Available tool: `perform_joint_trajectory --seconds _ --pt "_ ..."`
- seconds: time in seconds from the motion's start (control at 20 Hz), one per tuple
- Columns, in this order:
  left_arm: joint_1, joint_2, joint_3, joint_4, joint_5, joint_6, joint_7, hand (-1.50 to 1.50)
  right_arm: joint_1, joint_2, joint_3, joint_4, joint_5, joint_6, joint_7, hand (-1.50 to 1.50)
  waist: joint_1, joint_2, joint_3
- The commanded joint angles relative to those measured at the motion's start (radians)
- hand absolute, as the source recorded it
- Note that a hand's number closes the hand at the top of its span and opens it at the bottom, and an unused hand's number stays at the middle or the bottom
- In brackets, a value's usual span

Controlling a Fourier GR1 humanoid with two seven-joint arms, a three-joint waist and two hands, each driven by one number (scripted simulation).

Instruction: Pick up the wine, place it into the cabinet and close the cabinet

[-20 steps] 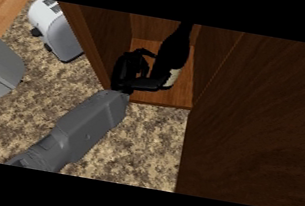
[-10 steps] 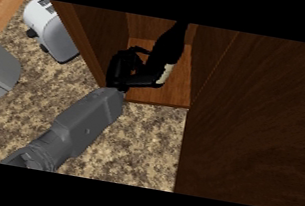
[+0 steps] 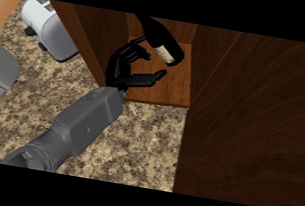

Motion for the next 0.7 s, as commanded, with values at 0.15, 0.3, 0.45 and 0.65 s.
perform_joint_trajectory --seconds 0.15,0.3,0.45,0.65 --pt "0.058 0.002 0.005 -0.063 -0.024 -0.006 -0.106 -1.50 0.035 0.004 0.001 -0.029 0.006 -0.001 0.003 -1.50 0.042 -0.023 0.009" --pt "0.072 0.028 0.001 -0.076 -0.040 0.002 -0.107 -1.50 0.032 0.016 0.005 -0.034 0.022 -0.022 0.009 -1.50 0.051 -0.025 0.010" --pt "0.091 0.020 -0.019 -0.164 -0.044 0.077 -0.067 -1.50 0.001 -0.008 -0.020 -0.042 -0.010 -0.028 0.047 -1.50 0.068 -0.033 0.010" --pt "0.163 0.076 -0.078 -0.330 -0.074 0.089 0.014 -1.50 0.084 0.004 0.003 -0.109 0.004 -0.019 0.051 -1.50 0.080 -0.042 0.011"
